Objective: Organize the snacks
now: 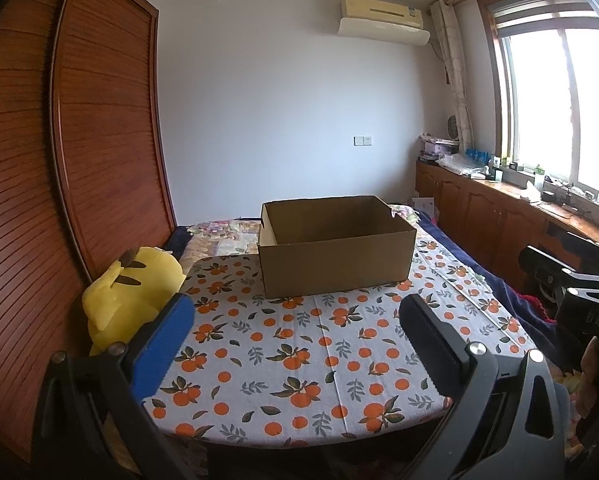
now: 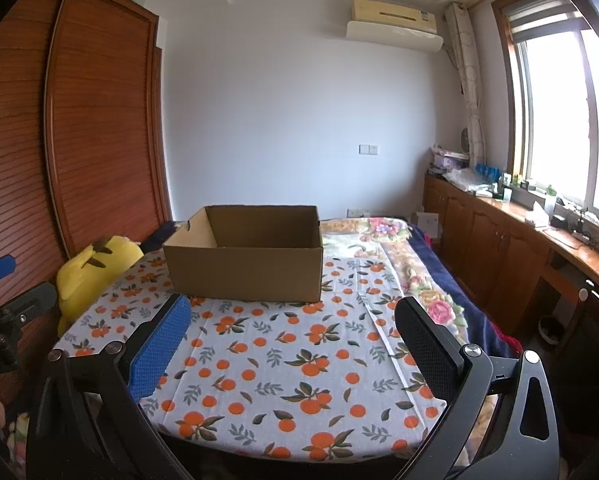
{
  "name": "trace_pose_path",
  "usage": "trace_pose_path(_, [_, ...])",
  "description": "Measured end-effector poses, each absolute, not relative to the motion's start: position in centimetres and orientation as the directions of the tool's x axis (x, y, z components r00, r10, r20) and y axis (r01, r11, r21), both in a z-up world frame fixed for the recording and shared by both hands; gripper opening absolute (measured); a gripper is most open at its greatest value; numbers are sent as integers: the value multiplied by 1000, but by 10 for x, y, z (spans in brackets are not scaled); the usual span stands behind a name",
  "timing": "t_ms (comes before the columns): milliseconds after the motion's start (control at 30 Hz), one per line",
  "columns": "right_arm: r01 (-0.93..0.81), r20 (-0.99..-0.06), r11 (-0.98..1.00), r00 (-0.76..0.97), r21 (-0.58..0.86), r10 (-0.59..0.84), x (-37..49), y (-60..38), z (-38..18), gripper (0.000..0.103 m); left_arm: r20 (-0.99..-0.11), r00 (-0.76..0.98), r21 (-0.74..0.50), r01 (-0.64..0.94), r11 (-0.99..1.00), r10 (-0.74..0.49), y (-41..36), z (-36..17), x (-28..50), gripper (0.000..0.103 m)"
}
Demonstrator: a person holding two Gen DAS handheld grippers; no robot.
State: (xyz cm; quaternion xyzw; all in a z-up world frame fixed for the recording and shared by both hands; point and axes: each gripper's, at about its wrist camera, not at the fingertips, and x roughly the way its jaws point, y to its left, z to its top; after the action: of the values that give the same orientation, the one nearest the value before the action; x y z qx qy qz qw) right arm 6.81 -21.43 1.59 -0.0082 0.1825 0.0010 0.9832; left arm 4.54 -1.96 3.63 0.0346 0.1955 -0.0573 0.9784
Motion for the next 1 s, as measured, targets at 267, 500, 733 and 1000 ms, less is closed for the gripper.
trace_pose_path(267, [-6, -361, 1000, 933, -10, 2, 66, -216, 17, 103, -380, 920, 44, 119, 992, -93, -20, 38, 43, 103])
trace_pose_path(500, [-7, -362, 1000, 932, -9, 3, 65, -216, 17, 103, -378, 921, 47, 114, 992, -88, -20, 38, 42, 103])
trace_pose_path(733, [-4, -359, 1000, 933, -17, -3, 65, -216, 17, 103, -375, 923, 47, 109, 993, -83, -17, 38, 41, 103])
trace_pose_path(1000, [-5, -360, 1000, 933, -17, -2, 64, -215, 16, 103, -370, 926, 55, 103, 993, -76, -16, 37, 41, 103])
